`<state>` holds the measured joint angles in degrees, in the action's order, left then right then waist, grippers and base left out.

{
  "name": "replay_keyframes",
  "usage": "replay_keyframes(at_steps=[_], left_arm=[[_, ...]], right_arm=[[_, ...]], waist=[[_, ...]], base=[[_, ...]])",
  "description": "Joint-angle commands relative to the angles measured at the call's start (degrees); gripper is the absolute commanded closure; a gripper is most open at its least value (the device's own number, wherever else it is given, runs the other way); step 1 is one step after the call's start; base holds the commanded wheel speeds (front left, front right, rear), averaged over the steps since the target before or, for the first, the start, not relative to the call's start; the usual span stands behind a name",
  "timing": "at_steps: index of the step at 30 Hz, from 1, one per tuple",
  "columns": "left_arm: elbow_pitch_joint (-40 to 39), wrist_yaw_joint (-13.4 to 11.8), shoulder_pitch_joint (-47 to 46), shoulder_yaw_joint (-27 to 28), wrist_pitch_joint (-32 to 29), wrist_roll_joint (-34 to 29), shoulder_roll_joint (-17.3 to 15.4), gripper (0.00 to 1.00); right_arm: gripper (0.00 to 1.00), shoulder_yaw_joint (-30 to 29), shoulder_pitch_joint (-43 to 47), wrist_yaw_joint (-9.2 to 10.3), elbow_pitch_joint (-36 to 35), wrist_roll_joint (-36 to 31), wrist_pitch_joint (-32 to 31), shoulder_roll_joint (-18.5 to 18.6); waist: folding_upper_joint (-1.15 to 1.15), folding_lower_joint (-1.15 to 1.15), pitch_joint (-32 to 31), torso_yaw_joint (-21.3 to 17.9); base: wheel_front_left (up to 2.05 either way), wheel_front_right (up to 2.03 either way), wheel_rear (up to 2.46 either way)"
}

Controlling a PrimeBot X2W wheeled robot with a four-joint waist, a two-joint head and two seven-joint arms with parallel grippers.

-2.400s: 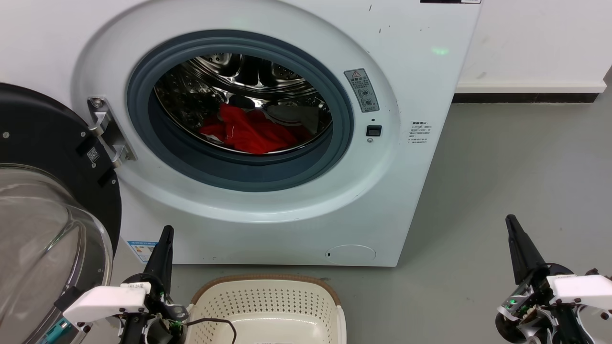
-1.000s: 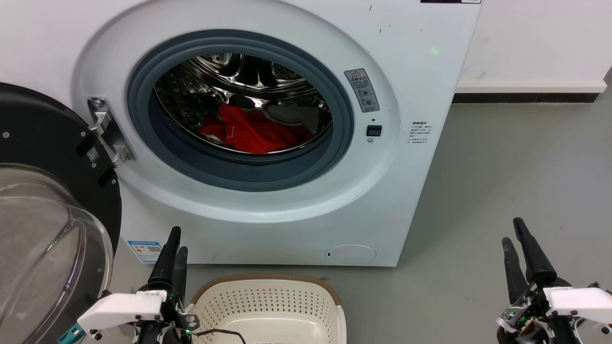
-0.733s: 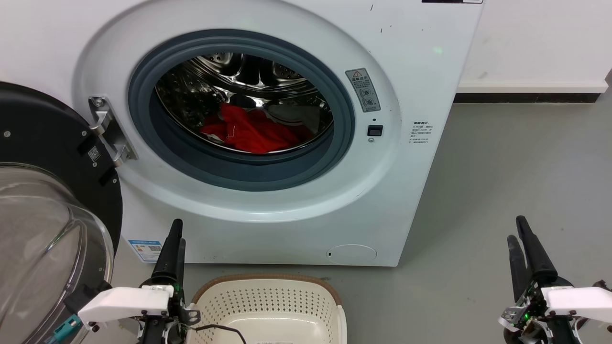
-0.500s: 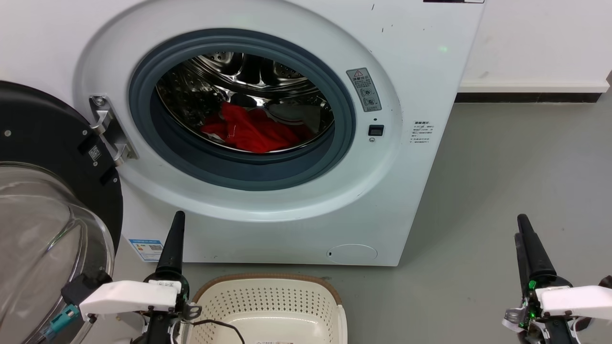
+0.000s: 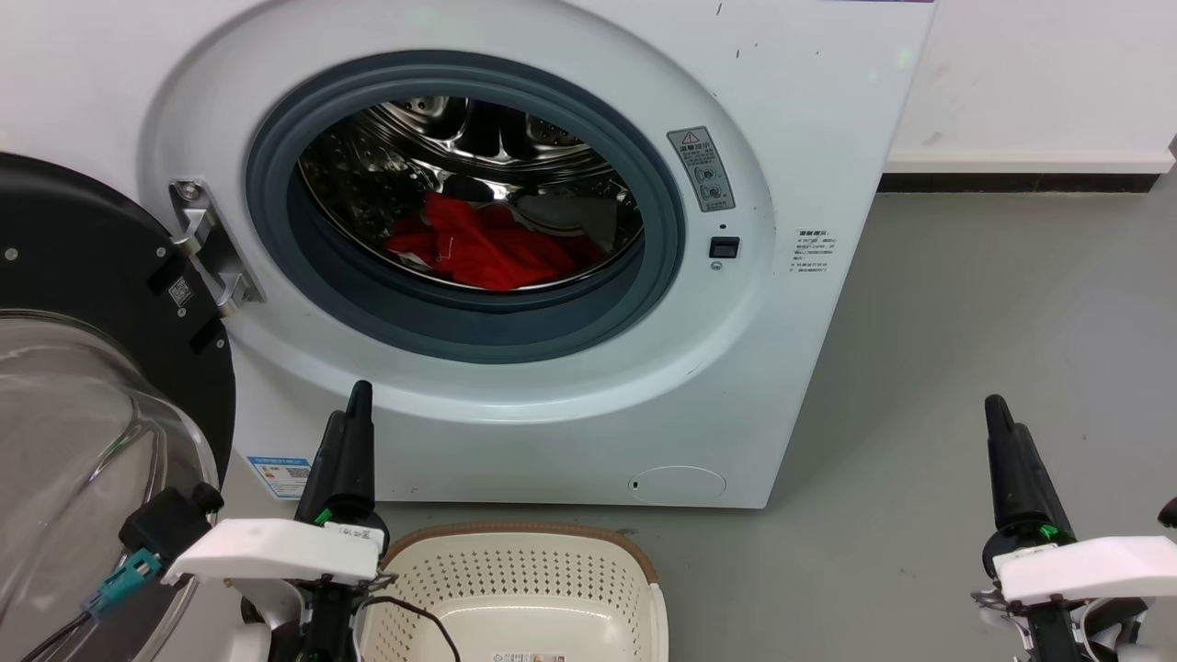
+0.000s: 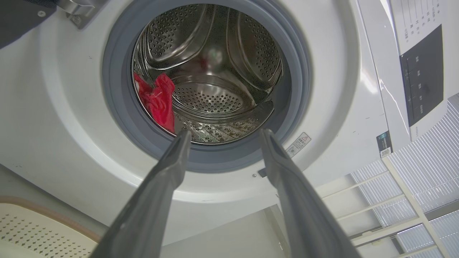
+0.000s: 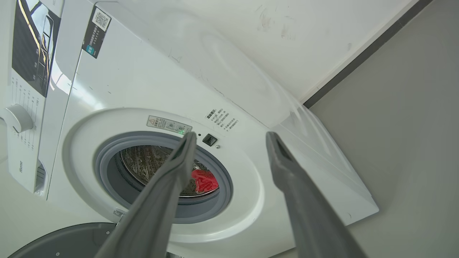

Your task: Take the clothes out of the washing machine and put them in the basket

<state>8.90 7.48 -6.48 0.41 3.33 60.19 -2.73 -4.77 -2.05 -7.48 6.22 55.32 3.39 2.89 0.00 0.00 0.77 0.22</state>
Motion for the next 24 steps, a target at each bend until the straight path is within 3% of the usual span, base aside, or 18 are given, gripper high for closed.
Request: replay_keyframes(at_steps=[1,24], left_arm=[[-1.1,0.0,-1.9,-0.3,0.6,-2.1,-0.1,0.0],[0.6,-1.0,-3.8,-3.7,4.6,-24.9,-0.2,0.0]], right_arm=[[0.0,0.1,-0.3,-0.01,-1.2,-2.3,0.5,0.0],[0.0,0.2,0.8,-0.01,-2.7,-28.6,4.6,0.0]], waist=[[0.0,0.0,0.0,0.0],[0.0,0.0,0.3,-0.1]], base=[[0.0,0.0,0.0],[0.0,0.0,0.0]])
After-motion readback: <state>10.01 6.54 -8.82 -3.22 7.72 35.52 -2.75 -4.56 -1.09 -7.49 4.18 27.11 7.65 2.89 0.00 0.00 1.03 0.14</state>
